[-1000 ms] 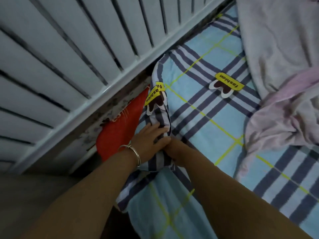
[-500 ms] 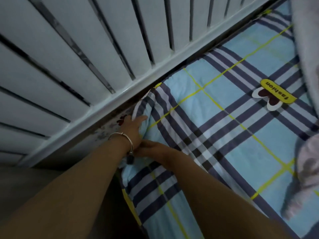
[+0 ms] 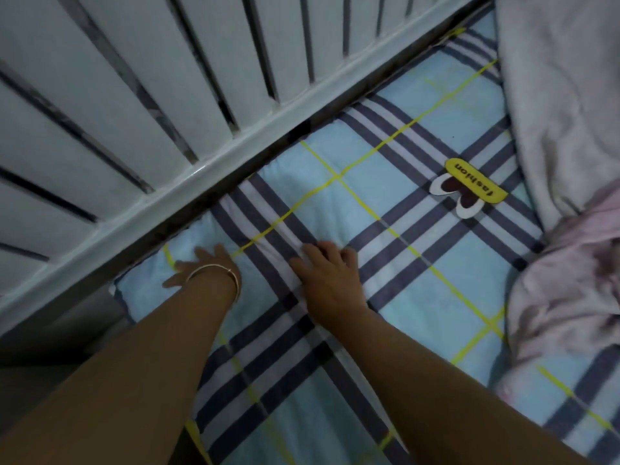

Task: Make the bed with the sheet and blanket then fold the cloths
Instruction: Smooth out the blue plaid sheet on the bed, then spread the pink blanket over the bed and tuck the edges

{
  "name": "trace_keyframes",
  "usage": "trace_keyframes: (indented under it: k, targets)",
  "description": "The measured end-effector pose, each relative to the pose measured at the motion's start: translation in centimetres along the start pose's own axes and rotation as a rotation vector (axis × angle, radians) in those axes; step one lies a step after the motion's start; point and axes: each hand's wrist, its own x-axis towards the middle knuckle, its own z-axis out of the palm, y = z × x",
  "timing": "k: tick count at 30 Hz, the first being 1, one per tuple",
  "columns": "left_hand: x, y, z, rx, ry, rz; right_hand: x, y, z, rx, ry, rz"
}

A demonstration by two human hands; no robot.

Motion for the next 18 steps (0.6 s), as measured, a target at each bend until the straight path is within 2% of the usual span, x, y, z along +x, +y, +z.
trace_keyframes:
  k: [2, 4, 5, 7, 12, 15, 18]
  targets:
    - [-1.2, 2.7, 0.1, -0.043, 0.149, 0.147, -1.1, 2.0, 0.2, -0.051, -0.034, 0.01]
    - [-2.8, 6.1, 0.7, 0.013, 0.276, 0.388, -2.2, 3.4, -0.2, -0.054, -0.049, 0.008]
    - [-3.7, 7.9, 1.1, 0.045, 0.289, 0.491, -2.8, 4.3, -0.9, -0.045, -0.035, 0.017]
    - [-4.7, 10.8, 2.0, 0.043, 0.26, 0.569, -3.7, 6.5, -1.9, -0.037, 0.025, 0.059]
    - [-9.6, 19.4, 3.3, 0.049, 0.333, 0.809, -10.1, 17.1, -6.2, -0.18, 0.193, 0.365]
    - [-13.0, 24.4, 3.7, -0.061, 0.293, 0.872, -14.5, 23.2, -8.4, -0.228, 0.205, 0.58]
    - [-15.9, 30.0, 4.3, -0.295, 0.227, 0.911, -18.7, 28.1, -9.7, -0.214, 0.171, 0.759]
